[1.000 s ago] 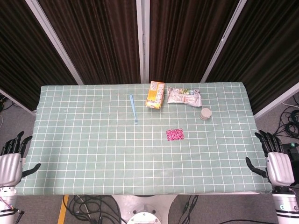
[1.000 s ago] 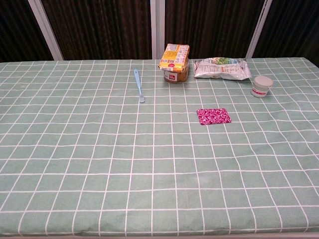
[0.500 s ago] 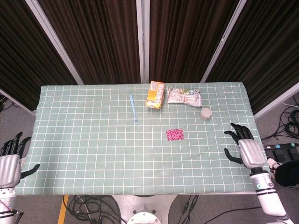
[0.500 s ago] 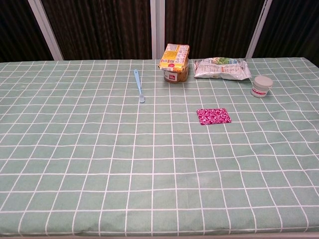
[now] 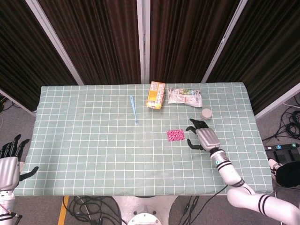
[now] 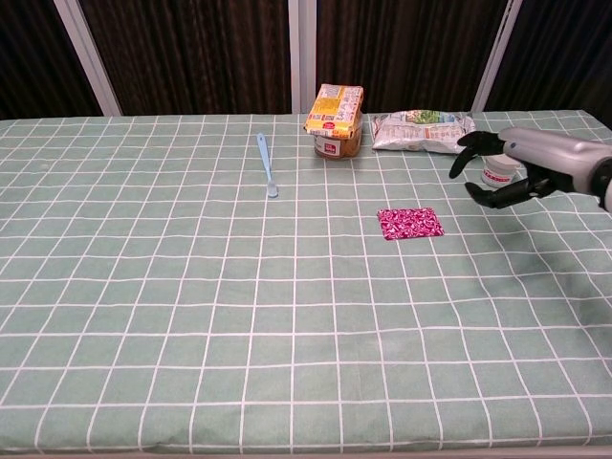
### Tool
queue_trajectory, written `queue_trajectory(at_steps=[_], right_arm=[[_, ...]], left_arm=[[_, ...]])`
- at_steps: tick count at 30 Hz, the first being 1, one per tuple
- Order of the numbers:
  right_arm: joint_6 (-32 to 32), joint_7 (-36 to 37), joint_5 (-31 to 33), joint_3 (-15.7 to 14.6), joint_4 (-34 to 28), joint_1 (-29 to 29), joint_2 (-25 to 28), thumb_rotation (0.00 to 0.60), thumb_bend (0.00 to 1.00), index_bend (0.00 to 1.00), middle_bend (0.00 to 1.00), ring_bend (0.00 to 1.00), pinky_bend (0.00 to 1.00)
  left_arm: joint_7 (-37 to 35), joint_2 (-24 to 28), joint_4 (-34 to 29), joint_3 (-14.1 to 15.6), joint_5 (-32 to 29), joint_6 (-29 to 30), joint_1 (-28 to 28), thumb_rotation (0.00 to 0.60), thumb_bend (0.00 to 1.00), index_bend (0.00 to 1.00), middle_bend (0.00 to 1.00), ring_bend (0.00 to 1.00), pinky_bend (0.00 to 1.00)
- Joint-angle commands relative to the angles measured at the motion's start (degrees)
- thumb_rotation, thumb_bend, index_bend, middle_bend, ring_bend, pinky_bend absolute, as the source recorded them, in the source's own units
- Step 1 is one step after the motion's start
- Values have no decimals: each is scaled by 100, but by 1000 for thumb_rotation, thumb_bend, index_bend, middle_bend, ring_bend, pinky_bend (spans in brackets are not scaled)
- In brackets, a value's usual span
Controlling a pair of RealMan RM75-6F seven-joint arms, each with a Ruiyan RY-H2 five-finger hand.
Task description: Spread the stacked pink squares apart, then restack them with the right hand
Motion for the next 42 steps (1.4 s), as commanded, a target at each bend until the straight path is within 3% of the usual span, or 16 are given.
queue_trajectory(at_steps=[1,11,24,30,42], right_arm=[[-277,-180,238,-36,442,241,-418,334,454,277,3,0,0],[-469,-179,361,-110,1333,556,-1132,334,454,280,4,0,0],[-775,-21,387,-122,2061,817,-1480,331,454,281,3,0,0],[-681,37,173,-318,1820,700,-1317,337,452,282,8,0,0],[-109,-68,-501,-890,724,279,-724,328,452,294,22,0,0]], left_arm=[[-8,-2,6,6,-17,-7,12,600,156,209,146,141,145],[-48,0,36,25,-42,11,74,600,156,209,146,141,145],[-41,-3,49,17,-54,-12,86,600,156,209,146,141,145],[-27,-4,48,-3,-80,-33,81,600,156,209,146,141,145],[-51,-42,105,-56,-87,-46,46,600,156,209,146,141,145]])
